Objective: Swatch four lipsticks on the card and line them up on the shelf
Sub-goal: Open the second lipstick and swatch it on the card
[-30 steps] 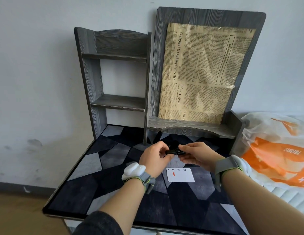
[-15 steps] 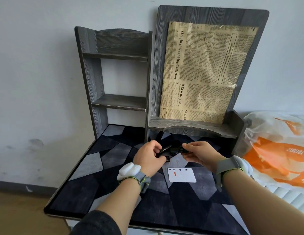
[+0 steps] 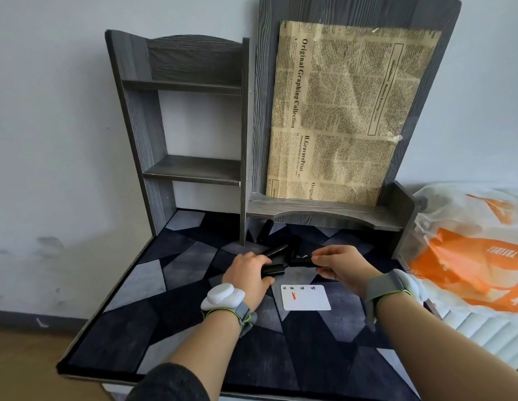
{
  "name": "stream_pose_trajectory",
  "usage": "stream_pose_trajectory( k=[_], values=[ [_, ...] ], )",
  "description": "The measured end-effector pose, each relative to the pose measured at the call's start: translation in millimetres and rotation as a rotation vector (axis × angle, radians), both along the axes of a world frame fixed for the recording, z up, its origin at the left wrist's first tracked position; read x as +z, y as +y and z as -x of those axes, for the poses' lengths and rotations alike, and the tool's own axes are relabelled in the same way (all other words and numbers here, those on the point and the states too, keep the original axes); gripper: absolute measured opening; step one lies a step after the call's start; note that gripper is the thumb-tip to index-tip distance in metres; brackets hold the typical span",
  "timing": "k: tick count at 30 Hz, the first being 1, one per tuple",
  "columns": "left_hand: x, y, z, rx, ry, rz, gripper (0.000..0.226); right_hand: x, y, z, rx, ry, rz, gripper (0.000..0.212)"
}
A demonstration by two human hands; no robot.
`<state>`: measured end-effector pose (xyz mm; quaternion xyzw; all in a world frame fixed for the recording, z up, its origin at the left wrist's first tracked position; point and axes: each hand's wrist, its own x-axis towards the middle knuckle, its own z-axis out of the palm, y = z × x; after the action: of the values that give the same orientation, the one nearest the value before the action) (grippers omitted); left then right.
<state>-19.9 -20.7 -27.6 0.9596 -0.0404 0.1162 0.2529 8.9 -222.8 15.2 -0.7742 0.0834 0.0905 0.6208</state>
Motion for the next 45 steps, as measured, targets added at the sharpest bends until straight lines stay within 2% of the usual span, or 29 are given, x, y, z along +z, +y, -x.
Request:
stream_pose_trajectory(
  k=[18, 30, 40, 45],
  values=[
    [9.8, 6.5, 3.5, -0.069, 0.006, 0.274, 0.031, 12.3, 6.5, 5.3, 0.106, -0.019, -0.068, 0.007],
    [22.1, -4.8, 5.3, -0.075, -0.023, 0.298, 0.036, 21.3, 6.0, 10.1, 0.139, -0.014, -0.091, 0.013],
    [25.4, -6.8, 5.3, -0.092, 0.005, 0.317, 0.031, 21.5, 5.1, 10.3, 0.112, -0.025, -0.079, 0.012],
    [29.3, -10.0, 4.5, -0.088, -0.046, 0.315, 0.030, 22.1, 4.2, 9.4, 0.092, -0.021, -0.120, 0.014]
  ],
)
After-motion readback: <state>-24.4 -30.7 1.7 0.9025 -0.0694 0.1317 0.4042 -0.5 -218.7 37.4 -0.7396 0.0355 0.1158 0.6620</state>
